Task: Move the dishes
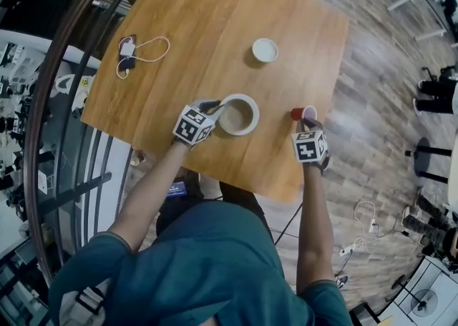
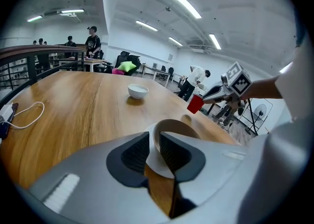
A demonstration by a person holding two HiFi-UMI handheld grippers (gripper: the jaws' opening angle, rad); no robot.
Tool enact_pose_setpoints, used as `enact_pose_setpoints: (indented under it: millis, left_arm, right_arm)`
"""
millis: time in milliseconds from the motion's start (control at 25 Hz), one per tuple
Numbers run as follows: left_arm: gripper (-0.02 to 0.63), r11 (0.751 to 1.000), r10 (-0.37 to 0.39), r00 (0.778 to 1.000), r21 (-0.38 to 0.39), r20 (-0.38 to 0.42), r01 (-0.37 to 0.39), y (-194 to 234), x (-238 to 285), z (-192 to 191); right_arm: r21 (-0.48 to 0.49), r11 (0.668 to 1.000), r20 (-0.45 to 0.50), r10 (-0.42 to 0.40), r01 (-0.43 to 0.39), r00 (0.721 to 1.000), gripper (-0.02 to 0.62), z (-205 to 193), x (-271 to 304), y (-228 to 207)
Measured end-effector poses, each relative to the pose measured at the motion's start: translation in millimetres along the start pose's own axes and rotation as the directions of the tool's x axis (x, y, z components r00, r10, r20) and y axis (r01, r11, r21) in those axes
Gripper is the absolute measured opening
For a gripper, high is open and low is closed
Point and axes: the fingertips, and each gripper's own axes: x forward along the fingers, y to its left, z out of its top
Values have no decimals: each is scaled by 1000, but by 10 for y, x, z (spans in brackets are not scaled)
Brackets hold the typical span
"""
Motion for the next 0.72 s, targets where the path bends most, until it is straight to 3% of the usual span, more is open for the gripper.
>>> enact_pose_setpoints:
  millis: [280, 560, 720]
  left_arm:
    - [106, 1000, -28, 998, -15, -48, 28, -73, 120, -93]
    - [107, 999, -35, 994, -39, -99, 31, -89, 221, -213]
    - [107, 998, -38, 993, -53, -111, 33, -82, 218, -246]
  right_arm:
    - [-30, 999, 20, 37, -36, 999, 55, 65, -5, 84]
    - [-53, 996, 25, 75, -74, 997, 78, 69, 25, 195]
    - [58, 990, 51, 125, -127, 991, 89, 53, 85, 214]
